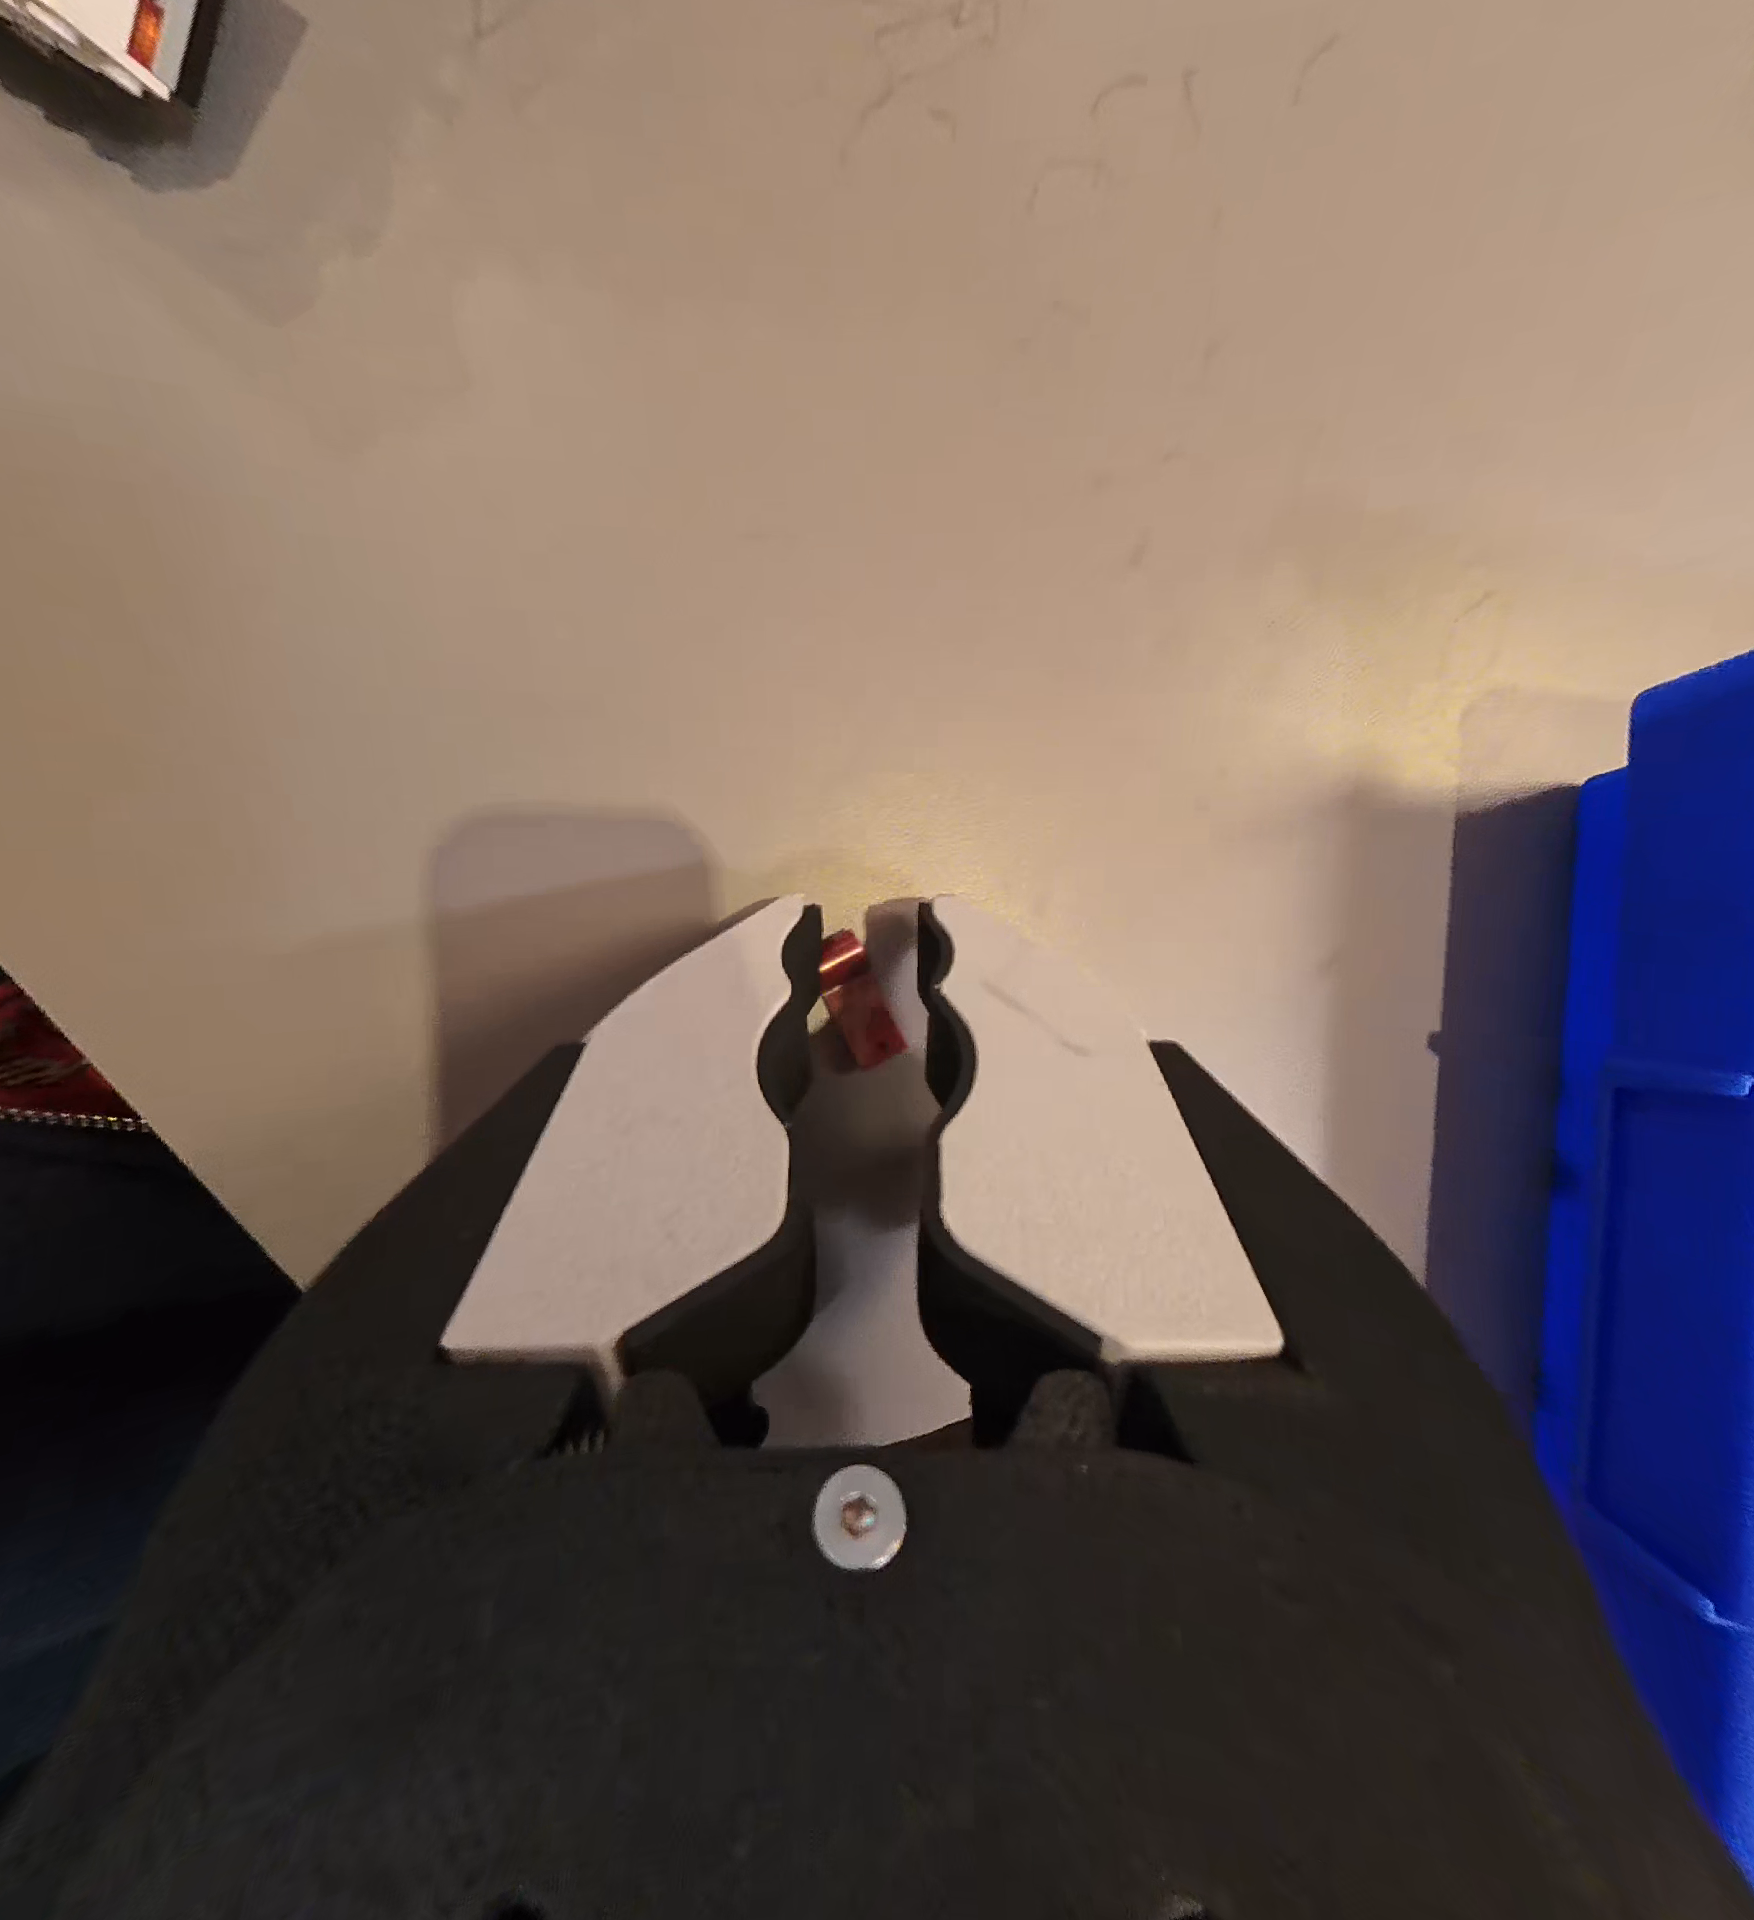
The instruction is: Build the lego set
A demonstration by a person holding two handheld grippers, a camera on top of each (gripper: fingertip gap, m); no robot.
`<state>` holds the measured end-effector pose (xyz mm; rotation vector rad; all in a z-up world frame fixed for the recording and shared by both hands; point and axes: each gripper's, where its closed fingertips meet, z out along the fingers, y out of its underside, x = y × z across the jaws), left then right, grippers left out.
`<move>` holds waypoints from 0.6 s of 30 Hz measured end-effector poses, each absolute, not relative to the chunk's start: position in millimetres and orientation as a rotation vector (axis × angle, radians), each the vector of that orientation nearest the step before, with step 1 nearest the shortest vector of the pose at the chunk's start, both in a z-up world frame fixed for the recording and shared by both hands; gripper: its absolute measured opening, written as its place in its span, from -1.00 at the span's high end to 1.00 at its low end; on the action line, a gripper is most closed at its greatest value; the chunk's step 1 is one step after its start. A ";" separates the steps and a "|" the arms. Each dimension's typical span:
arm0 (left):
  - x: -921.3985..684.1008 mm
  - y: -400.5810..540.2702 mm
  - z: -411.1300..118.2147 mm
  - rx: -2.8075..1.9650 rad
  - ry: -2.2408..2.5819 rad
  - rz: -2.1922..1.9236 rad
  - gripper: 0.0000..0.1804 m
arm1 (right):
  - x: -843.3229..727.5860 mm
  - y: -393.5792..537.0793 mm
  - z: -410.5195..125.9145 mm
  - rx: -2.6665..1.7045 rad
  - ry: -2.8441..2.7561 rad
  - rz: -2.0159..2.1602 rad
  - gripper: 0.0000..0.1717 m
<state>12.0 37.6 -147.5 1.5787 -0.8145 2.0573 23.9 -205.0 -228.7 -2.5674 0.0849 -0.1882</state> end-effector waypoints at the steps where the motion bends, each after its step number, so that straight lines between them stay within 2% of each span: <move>1: 12.2 37.7 -147.7 1.579 -0.813 2.057 0.43 | 24.7 -205.4 -228.6 -2.565 0.087 -0.186 0.79; 3: 12.4 38.0 -147.8 1.580 -0.811 2.057 0.43 | 25.6 -207.6 -227.9 -2.569 0.070 -0.191 0.73; 18: 12.4 38.1 -147.8 1.580 -0.811 2.059 0.43 | 0.9 -215.9 -225.6 -2.587 -0.281 -0.111 0.67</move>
